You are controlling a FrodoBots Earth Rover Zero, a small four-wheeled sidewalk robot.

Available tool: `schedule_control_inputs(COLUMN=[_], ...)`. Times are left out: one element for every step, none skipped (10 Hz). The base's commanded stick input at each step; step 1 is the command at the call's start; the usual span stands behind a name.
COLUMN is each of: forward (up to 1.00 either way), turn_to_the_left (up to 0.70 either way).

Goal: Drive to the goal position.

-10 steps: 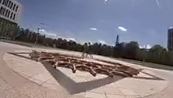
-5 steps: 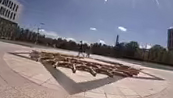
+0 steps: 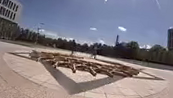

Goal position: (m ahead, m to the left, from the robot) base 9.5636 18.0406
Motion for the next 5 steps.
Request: schedule_control_inputs(forward=[0.06, 0.07, 0.07, 0.06, 0.07], turn_to_the_left=[0.00, 0.00, 0.00, 0.00, 0.00])
